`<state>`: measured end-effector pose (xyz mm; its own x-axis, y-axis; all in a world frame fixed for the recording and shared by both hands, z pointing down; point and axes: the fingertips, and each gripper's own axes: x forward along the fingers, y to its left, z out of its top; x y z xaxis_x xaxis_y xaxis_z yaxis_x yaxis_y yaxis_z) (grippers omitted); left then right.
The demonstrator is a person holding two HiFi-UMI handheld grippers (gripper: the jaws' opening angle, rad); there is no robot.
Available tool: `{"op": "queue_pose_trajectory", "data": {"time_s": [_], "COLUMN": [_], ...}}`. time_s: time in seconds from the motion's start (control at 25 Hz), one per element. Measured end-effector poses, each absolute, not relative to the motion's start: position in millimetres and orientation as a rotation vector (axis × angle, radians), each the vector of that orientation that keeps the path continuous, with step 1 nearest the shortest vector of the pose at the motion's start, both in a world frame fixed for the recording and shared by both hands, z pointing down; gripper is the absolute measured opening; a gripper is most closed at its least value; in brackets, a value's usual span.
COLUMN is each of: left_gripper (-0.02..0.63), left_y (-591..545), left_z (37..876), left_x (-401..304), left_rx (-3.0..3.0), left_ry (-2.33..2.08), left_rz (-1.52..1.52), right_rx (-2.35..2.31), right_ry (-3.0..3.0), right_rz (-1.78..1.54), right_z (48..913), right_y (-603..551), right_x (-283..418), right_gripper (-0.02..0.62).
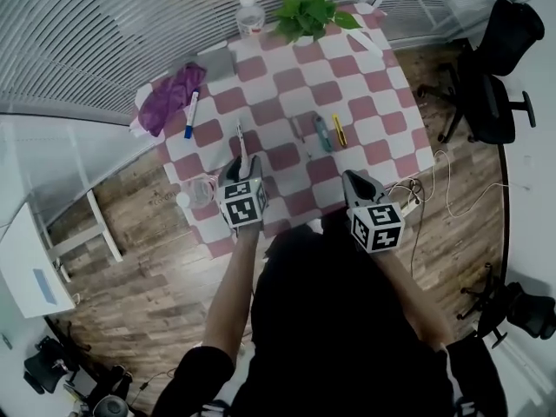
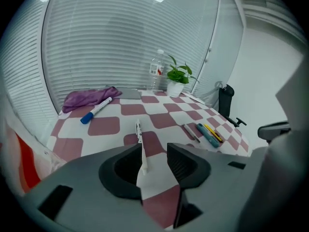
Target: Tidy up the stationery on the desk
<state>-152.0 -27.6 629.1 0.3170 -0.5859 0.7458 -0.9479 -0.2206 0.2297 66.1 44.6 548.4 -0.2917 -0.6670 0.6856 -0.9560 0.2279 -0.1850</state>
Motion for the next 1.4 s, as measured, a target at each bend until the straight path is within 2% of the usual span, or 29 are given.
{"op": "queue_pose_trajectory", "data": {"time_s": [0.4, 0.92, 1.2, 1.4], "left_gripper": [0.161, 0.110, 0.077, 0.075], "left_y": [-44.2, -38.3, -38.6, -35.2], "left_z": [664.3, 678.8, 679.1, 677.5], "left_x": [-165.5, -168.5, -168.0, -160.7], "left_rx": [1.767, 1.727, 1.704, 1.677], "left_ry": [-1.429, -1.421, -1.448, -1.452], "left_rz": [0.697, 0.770, 0.744, 0.697], "right_rx": [1.505, 1.556, 1.553, 1.548], "right_ry": [-1.981, -1.938, -1.927, -1.933], "right_rz": [0.850, 0.893, 0.894, 0.886], "right_z": [560.8, 564.8, 566.5, 564.2], "right_y": [52.5, 60.3, 60.4, 59.4], "right_x": [79.5, 102.7, 113.3, 121.8], "right_gripper": [0.021, 0.021, 0.021, 0.021]}}
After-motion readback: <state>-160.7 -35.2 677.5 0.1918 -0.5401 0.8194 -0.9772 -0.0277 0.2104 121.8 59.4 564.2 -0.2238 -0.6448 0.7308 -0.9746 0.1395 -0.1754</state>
